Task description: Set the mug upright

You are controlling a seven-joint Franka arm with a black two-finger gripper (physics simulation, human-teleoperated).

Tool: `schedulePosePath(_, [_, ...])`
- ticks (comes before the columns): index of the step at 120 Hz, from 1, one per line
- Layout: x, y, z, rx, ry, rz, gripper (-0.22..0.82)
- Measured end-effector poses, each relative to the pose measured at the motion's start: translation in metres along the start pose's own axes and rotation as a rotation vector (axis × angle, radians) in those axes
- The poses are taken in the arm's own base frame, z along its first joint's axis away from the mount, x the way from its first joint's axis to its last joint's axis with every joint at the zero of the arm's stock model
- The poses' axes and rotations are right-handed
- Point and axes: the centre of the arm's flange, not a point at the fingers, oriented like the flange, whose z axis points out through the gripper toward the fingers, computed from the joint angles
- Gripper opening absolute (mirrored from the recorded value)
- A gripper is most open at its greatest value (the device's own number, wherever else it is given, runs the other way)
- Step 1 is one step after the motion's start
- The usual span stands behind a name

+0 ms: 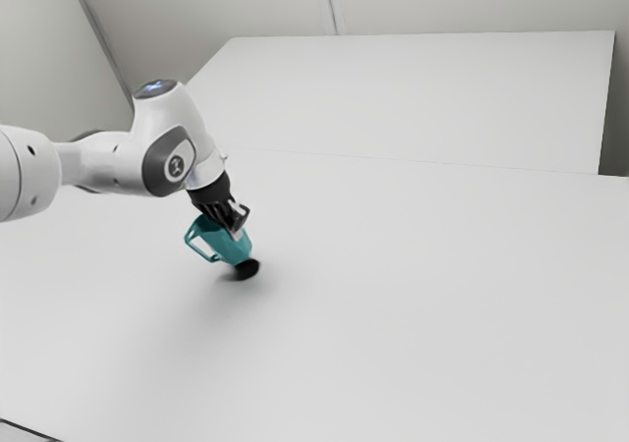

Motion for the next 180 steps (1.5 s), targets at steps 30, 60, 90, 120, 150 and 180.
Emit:
schedulePosePath(30, [0.018,0.008,0.002,-0.016,-0.023,-0.016,-0.18])
schedulePosePath(60, [0.03,-0.007,0.014,0.0,0.038,0.005,-0.18])
schedulePosePath(90, [0.028,-0.034,0.033,0.016,0.093,0.057,-0.18])
schedulePosePath(120, [0.027,-0.048,0.04,0.016,0.113,0.09,0.01])
schedulePosePath(150, [0.031,-0.039,0.011,0.001,0.076,0.075,0.42])
schedulePosePath(180, [0.042,-0.021,-0.029,-0.01,0.058,0.034,0.55])
